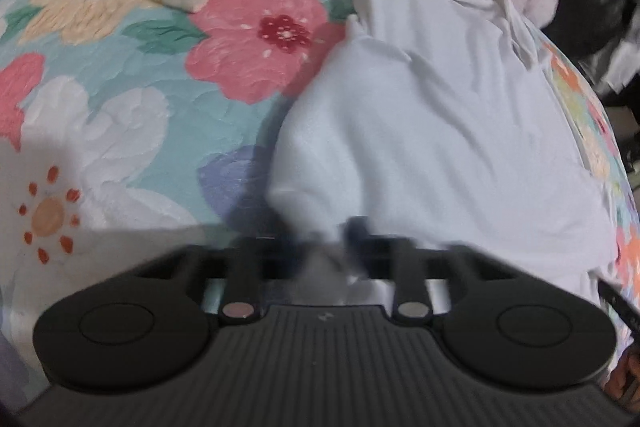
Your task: Fold clothes
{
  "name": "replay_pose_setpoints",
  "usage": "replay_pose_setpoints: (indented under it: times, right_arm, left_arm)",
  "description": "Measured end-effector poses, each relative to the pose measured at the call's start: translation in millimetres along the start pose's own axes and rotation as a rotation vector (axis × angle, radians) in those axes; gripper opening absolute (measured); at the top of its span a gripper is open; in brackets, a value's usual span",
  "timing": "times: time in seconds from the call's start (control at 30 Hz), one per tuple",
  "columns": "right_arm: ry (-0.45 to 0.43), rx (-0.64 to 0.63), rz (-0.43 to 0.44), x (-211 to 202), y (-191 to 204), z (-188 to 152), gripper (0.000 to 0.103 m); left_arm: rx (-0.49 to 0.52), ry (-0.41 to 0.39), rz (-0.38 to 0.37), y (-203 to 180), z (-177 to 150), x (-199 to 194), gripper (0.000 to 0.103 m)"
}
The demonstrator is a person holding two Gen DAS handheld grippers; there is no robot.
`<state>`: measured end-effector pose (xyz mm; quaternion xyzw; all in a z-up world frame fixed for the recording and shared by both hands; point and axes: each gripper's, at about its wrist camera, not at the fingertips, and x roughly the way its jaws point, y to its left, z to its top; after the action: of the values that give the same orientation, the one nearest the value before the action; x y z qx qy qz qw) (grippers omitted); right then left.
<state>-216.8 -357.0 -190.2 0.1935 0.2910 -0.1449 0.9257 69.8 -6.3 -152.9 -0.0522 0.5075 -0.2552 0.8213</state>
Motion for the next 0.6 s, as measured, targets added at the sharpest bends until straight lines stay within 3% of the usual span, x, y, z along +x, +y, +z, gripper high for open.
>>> replay_pose_setpoints:
  times: [0.13,0.4,0.53,0.6]
  right_arm:
    - [-0.033,-0.034,-0.05,-16,1,4,0.007]
    - [-0.044,-0.005,-0.065,-22,-5,7,0.006]
    - [-0.053,0.015,-0.063,-35,-6,9,0.006]
    - [-0.05,0.041,-0.052,-34,-9,7,0.006]
  left_arm:
    - [-0.005,-0.006,0.01,-4,-5,-9,0.013]
    - [0.029,-0.028,0.051,-11,-6,-14,0.013]
    - [-0.126,-0.023,-0.031,9,-8,-27,0.012]
    - [-0.136,-0.022,-0.023,13,-10,-29,0.012]
